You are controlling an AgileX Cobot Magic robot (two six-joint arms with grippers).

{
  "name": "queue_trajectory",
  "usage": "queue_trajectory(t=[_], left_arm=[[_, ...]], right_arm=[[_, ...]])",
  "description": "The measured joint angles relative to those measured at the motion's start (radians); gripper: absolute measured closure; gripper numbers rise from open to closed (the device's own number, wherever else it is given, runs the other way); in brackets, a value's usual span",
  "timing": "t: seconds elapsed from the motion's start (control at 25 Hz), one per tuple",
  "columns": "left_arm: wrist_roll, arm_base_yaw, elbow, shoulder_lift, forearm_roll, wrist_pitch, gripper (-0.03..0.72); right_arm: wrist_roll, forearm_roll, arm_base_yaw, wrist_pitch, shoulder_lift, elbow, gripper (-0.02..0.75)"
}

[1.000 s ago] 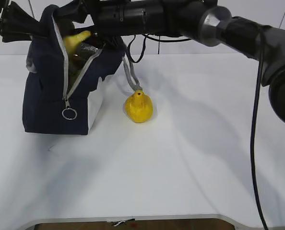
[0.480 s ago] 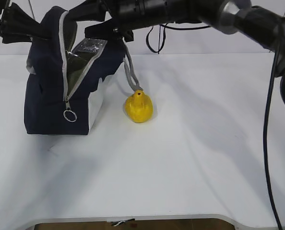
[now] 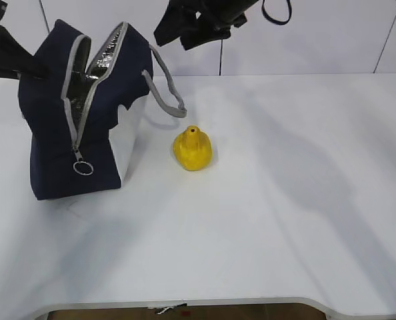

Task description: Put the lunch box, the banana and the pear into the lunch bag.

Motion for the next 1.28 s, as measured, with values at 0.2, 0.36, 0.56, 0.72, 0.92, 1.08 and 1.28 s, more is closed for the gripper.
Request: queue_trajectory(t=[0.2, 0.36, 0.56, 0.72, 0.92, 1.08, 1.28], left_arm=[[-0.004, 0.021, 0.000, 0.000, 0.015, 0.001, 0.676], [-0.004, 0.024, 0.000, 0.000, 0.033, 0.002, 0.676], [-0.004, 0.024, 0.000, 0.000, 0.056, 0.002, 0.676], [-0.004, 0.024, 0.000, 0.000, 0.067, 0.002, 0.676], [-0.004, 0.025, 0.000, 0.000, 0.091, 0.002, 0.676], [-0.004, 0.025, 0.000, 0.000, 0.095, 0.002, 0.676], [-0.004, 0.025, 0.000, 0.000, 0.098, 0.002, 0.676]], right_arm=[[0.087, -0.194, 0.000, 0.009, -0.064, 0.034, 0.231], [0.100, -0.274, 0.022, 0.009, -0.104, 0.181, 0.234], [0.102, -0.417, 0.101, 0.010, -0.109, 0.284, 0.234], [0.102, -0.552, 0.173, 0.010, -0.109, 0.286, 0.234], [0.102, -0.609, 0.192, 0.010, -0.073, 0.286, 0.234], [0.102, -0.626, 0.192, 0.010, -0.040, 0.288, 0.234], [0.102, -0.626, 0.192, 0.003, -0.029, 0.288, 0.234]])
